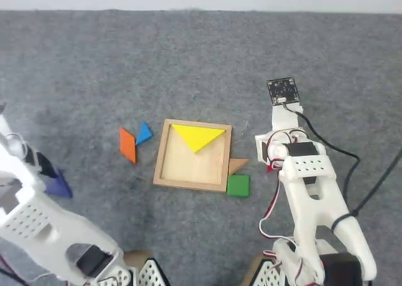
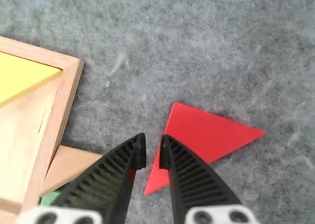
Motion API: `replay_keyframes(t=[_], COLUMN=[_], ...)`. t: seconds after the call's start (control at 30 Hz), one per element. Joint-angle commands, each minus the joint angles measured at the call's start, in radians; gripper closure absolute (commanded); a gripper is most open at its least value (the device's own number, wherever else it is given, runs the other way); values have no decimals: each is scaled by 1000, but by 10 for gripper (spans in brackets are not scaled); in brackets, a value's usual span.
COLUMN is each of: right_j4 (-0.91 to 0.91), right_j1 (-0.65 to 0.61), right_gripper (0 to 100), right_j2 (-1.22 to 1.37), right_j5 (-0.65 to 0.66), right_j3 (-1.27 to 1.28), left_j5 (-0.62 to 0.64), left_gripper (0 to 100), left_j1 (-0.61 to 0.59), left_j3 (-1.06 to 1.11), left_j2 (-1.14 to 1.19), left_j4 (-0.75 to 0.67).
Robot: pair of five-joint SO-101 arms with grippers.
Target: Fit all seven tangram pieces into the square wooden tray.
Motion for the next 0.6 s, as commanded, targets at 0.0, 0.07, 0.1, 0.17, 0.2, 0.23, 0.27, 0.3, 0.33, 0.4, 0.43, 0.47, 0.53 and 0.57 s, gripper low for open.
replay_keyframes(t=[0.0,0.07,0.1,0.17,0.2,0.23,0.27,0.3,0.33,0.4,0.43,0.47,0.53,0.57], right_j4=[8,8,8,8,8,8,8,8,8,8,8,8,8,8], right_j1=[2,2,2,2,2,2,2,2,2,2,2,2,2,2], right_gripper=[937,937,937,937,937,936,936,936,936,936,936,936,936,936], right_j2=[-56,-56,-56,-56,-56,-56,-56,-56,-56,-56,-56,-56,-56,-56], right_j5=[14,14,14,14,14,14,14,14,14,14,14,14,14,14], right_j3=[-8,-8,-8,-8,-8,-8,-8,-8,-8,-8,-8,-8,-8,-8], left_j5=[17,-12,-44,-104,-127,-149,-167,-181,-187,-195,-195,-195,-196,-196], left_gripper=[863,862,861,859,859,859,859,859,859,858,858,852,824,806], left_j1=[23,23,23,23,21,21,26,28,29,29,29,29,28,28], left_j3=[48,53,56,59,59,59,59,59,59,56,54,54,54,54], left_j2=[118,118,118,118,118,118,118,120,120,120,120,118,118,118], left_j4=[-52,-49,-44,-12,5,21,34,43,48,66,75,81,87,87])
